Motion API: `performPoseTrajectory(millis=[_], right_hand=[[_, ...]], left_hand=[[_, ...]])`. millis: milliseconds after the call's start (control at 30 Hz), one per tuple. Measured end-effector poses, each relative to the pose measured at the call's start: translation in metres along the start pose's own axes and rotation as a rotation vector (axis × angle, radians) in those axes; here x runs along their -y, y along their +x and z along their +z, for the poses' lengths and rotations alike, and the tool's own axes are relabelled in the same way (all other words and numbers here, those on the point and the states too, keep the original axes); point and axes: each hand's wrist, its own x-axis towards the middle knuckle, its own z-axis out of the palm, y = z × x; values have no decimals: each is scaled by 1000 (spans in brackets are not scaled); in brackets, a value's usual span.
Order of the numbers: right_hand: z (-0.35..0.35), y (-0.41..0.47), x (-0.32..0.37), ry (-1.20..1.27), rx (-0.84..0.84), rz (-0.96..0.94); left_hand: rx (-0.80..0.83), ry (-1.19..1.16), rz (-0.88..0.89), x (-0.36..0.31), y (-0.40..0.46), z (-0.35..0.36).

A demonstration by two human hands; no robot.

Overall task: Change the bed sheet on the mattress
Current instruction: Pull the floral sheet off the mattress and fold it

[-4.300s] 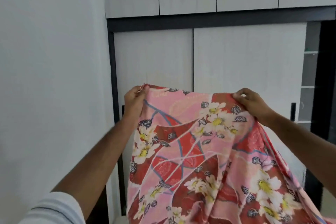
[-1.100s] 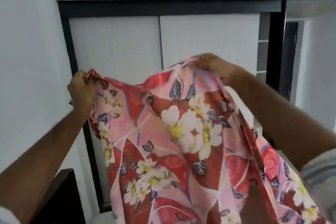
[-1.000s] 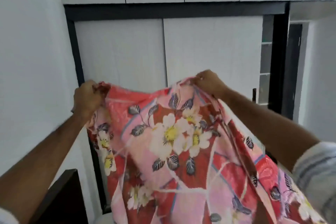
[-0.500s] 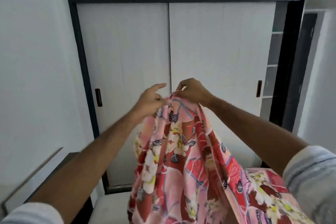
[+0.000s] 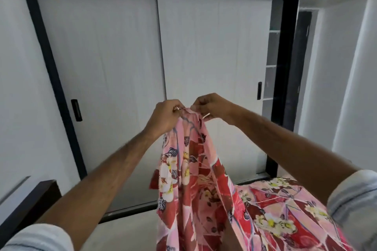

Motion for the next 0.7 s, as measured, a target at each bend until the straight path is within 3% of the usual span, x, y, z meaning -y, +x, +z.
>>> performPoseTrajectory(millis=[100,233,300,467,700], right_hand=[[-5,-5,-16,108,35,40],[6,-22,-30,245,-126,4],[21,-35,-35,100,-212,-34],[75,-59,-69,-542,-435,-94],[119,-87,-149,-517,-547,77]], left_hand=[[20,-19,23,-4,-3,16],[-12,-14,63,-9,-7,26],[-15,5,84,-13,-8,29],[-45,57,84,-22,-5,34],[-107,83,60,-23,3,34]])
